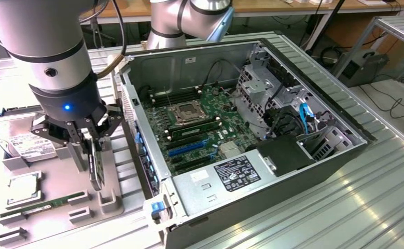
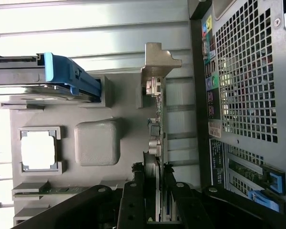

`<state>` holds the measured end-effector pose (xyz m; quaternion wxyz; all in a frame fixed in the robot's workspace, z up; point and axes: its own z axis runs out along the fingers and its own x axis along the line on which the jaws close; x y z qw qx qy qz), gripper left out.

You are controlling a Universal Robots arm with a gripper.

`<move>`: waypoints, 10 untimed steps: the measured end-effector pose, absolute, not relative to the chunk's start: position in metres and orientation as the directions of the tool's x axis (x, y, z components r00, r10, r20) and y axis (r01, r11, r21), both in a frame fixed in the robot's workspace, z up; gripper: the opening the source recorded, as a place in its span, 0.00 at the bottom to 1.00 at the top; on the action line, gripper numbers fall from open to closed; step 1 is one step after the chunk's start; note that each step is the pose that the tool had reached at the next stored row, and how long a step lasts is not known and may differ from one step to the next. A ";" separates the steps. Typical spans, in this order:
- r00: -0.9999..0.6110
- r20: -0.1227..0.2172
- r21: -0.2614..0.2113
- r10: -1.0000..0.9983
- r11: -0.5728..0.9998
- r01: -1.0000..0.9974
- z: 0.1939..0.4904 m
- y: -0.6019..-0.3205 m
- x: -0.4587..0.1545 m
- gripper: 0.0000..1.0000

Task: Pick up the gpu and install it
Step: 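Pick up the gpu and move the gpu toward the slot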

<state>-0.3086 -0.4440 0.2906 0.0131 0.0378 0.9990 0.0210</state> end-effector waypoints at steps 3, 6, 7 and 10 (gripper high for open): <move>-0.997 -0.025 0.043 0.076 0.996 0.075 0.293 -0.444 -0.309 0.26; -0.997 -0.025 0.043 0.076 0.996 0.075 0.294 -0.444 -0.309 0.26; -0.997 -0.025 0.043 0.076 0.996 0.075 0.295 -0.444 -0.309 0.26; -0.997 -0.025 0.043 0.076 0.996 0.075 0.297 -0.444 -0.309 0.26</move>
